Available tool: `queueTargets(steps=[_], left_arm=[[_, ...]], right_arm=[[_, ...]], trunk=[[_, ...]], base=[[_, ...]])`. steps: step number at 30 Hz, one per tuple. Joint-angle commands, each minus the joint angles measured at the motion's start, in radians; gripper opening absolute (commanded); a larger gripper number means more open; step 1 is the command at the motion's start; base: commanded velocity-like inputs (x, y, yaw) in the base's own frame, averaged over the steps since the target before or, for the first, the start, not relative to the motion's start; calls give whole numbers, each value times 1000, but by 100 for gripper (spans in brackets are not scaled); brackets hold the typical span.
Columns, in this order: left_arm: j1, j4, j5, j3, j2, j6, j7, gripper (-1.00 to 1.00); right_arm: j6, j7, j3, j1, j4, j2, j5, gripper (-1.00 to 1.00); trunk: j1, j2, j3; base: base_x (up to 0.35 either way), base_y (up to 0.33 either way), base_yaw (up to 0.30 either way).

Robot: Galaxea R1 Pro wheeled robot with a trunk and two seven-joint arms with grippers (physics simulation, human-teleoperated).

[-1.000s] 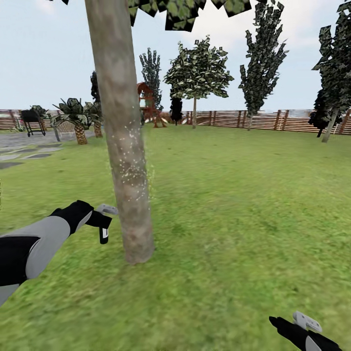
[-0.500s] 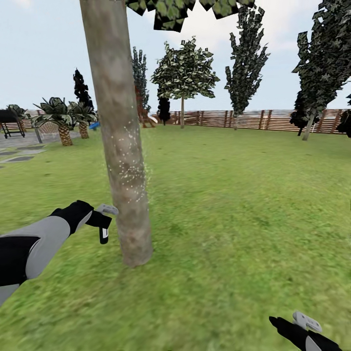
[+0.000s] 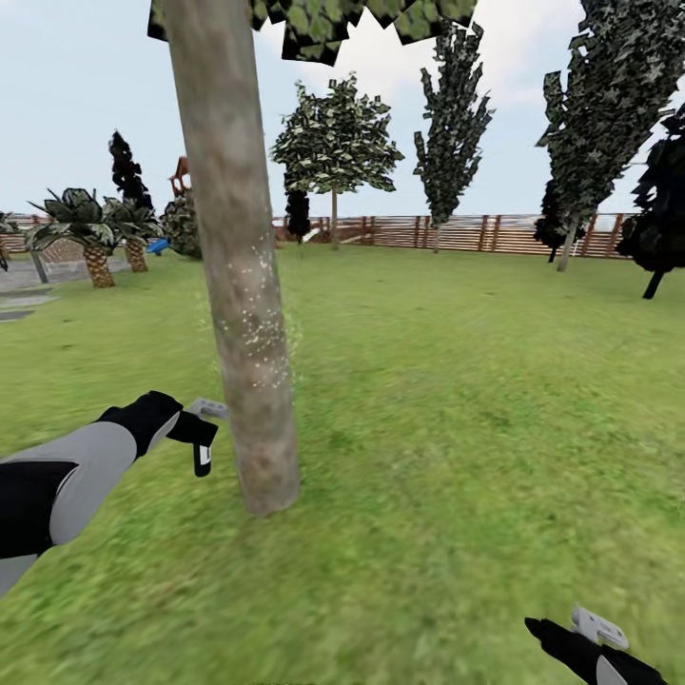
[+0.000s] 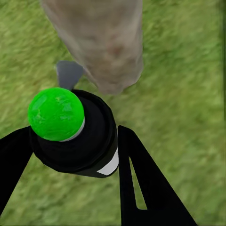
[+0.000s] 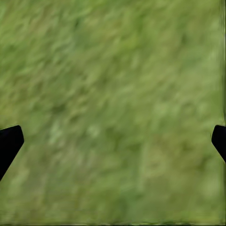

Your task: In the garden, pick up the pesticide atomizer on the floor and spray pesticide onto both trees until each tree trunk is fully covered.

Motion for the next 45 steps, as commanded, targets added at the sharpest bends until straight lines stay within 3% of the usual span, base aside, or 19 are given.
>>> queueTargets(steps=[1,14,26,45], left_arm=[[0,0,1,0,0,0,0,-100],[0,0,1,1,0,0,0,-100],[0,0,1,2,3,0,0,-100],[0,0,1,0,5,0,0,-100]], right_arm=[[0,0,0,0,0,0,0,100],[0,0,0,0,1,0,0,100],[0,0,0,0,0,0,0,100],[0,0,0,0,0,0,0,100]], trunk=[[0,0,0],[0,0,0],[0,0,0],[0,0,0]], base=[[-138,283,-274],[-138,283,-270],[-138,283,-30],[-18,313,-203]])
